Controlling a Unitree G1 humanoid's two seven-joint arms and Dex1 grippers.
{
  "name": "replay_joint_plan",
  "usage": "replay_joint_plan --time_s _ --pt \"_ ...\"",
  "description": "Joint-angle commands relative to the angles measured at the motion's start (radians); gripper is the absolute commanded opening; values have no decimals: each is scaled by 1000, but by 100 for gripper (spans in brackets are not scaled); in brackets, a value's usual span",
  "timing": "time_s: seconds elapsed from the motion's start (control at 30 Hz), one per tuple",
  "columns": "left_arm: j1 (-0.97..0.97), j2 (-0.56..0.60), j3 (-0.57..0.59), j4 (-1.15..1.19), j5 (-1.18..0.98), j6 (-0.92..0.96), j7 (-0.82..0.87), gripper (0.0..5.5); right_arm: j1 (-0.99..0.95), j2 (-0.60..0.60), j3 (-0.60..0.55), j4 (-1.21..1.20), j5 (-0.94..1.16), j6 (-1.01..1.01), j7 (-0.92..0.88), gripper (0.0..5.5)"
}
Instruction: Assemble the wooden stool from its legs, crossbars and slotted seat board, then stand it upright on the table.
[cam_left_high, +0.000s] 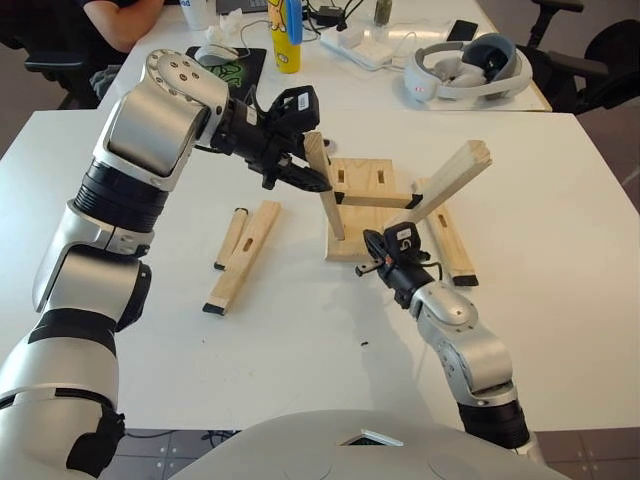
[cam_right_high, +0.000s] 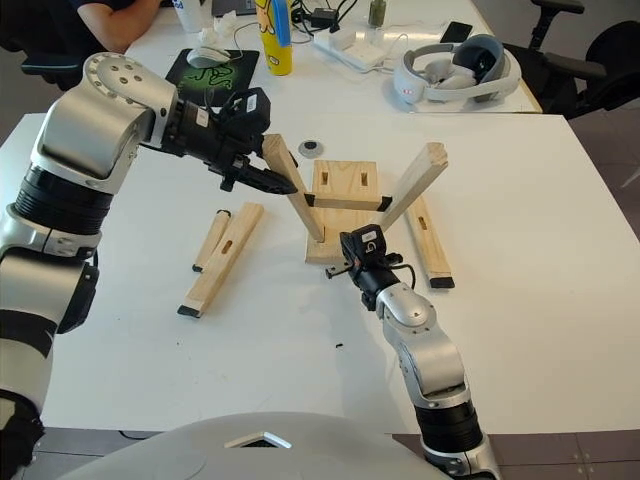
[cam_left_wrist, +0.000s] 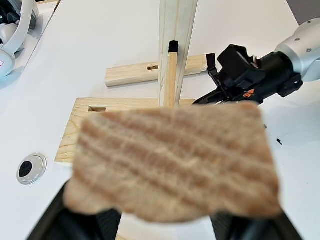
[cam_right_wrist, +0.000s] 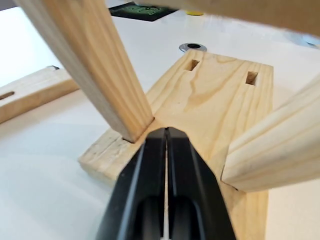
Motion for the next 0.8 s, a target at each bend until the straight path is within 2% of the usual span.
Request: replay_joint_plan --time_s 0.03,0.13,0.27,0.67,0.7,0.8 --pt "101 27 -2 -77 -32 91 10 203 -26 39 52 112 -75 -28 -51 0" --pt "154 33 27 -127 -51 122 53 203 -48 72 74 213 -108 -96 -69 0" --pt "229 33 65 -166 -77 134 106 203 -61 69 114 317 -155 -90 -56 0" --pt "257 2 163 -123 -130 42 194 203 -30 49 122 377 -181 -9 -7 0" --pt "257 3 169 -122 -135 34 194 240 -31 48 122 377 -182 -6 -4 0" --pt "261 12 186 -127 -154 21 188 279 -33 45 121 378 -187 -2 4 0"
